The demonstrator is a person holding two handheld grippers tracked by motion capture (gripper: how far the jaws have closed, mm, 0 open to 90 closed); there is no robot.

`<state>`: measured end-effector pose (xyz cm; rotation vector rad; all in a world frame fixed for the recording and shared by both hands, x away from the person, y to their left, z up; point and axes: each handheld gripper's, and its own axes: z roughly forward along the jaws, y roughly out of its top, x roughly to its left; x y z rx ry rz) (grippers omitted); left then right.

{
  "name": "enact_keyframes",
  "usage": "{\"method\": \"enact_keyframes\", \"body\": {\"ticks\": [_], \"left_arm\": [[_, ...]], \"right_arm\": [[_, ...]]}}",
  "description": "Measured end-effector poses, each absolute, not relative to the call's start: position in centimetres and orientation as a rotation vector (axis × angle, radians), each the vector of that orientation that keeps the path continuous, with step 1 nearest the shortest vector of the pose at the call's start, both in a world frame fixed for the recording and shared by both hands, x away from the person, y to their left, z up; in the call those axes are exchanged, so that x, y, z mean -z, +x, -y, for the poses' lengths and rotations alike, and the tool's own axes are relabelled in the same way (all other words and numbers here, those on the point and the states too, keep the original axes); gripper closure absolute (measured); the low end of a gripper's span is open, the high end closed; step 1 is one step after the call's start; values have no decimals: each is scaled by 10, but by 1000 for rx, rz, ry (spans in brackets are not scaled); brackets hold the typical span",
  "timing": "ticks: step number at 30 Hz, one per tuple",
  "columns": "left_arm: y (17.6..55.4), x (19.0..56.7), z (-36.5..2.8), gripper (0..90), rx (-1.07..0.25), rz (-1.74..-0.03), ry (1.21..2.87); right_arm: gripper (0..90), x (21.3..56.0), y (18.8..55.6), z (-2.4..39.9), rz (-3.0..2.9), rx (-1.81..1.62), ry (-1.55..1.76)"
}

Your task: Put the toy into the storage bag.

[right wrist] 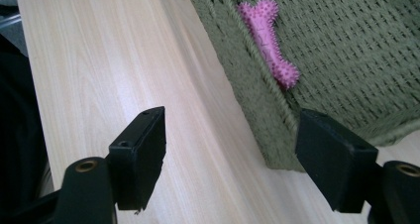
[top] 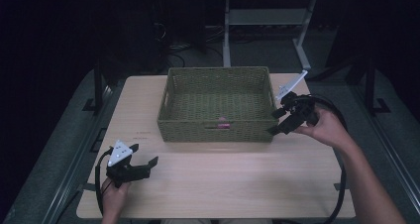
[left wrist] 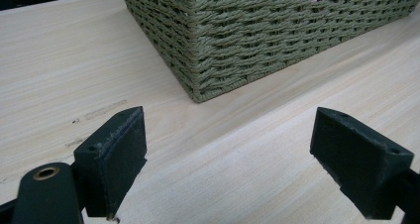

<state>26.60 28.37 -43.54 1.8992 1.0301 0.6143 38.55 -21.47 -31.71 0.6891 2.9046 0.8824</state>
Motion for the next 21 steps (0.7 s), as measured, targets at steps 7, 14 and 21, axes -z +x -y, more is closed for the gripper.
{"method": "enact_keyframes", "body": {"ticks": [7, 14, 21], "left_arm": [[266, 436, -285, 139, -615, -1040, 1894], [266, 436, -285, 139, -616, -1041, 1894], [266, 436, -286, 139, -617, -1043, 1894]], "right_arm": [[273, 329, 379, 227, -2894, -885, 720], [269, 340, 373, 236, -2890, -910, 740], [262, 351, 366, 240, -2890, -910, 743]]}}
